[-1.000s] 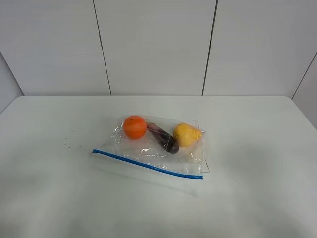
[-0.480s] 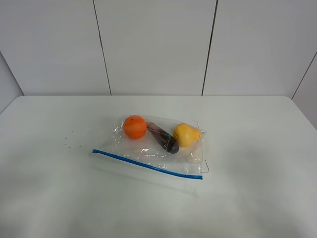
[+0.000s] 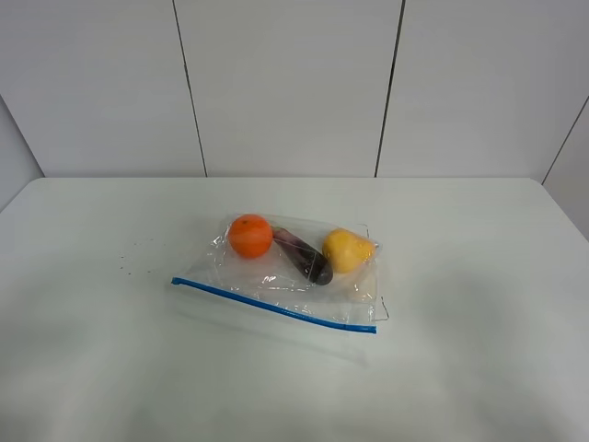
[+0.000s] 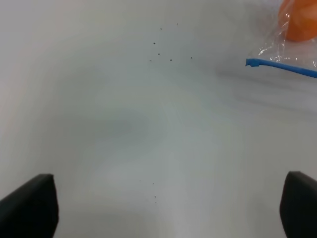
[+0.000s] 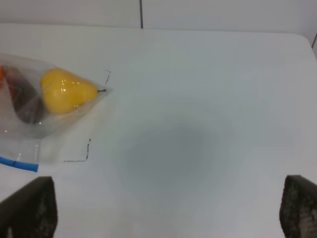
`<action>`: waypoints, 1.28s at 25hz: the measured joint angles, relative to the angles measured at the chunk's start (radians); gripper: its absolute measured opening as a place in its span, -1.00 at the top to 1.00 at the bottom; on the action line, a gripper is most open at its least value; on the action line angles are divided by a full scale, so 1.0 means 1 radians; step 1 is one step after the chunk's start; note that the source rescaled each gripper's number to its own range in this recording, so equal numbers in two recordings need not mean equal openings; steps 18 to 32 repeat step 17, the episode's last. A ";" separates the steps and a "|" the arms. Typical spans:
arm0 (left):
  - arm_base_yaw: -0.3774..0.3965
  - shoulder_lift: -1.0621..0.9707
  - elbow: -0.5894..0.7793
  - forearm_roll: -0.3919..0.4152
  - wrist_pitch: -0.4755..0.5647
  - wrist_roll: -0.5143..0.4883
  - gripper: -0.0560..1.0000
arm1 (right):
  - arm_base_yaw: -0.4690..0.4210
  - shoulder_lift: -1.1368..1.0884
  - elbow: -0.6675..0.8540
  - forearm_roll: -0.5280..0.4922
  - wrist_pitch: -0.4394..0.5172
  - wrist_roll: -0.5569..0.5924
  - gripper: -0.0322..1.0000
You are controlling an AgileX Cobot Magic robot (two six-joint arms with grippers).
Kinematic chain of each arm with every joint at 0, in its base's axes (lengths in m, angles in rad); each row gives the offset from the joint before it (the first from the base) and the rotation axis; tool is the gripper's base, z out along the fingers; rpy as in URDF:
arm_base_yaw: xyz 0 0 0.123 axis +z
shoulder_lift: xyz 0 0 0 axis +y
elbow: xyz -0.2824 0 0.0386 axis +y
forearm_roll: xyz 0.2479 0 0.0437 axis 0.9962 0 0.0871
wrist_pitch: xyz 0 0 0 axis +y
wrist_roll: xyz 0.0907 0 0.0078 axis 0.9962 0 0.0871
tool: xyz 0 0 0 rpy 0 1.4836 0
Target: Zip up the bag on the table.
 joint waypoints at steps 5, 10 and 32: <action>0.000 0.000 0.000 0.000 0.000 0.000 -1.00 | 0.000 0.000 0.000 0.000 0.000 0.000 -1.00; 0.000 0.000 0.000 0.000 0.000 0.000 -1.00 | 0.000 0.000 0.000 0.000 0.000 0.000 -1.00; 0.000 0.000 0.000 0.000 0.000 0.000 -1.00 | 0.000 0.000 0.000 0.000 0.000 0.000 -1.00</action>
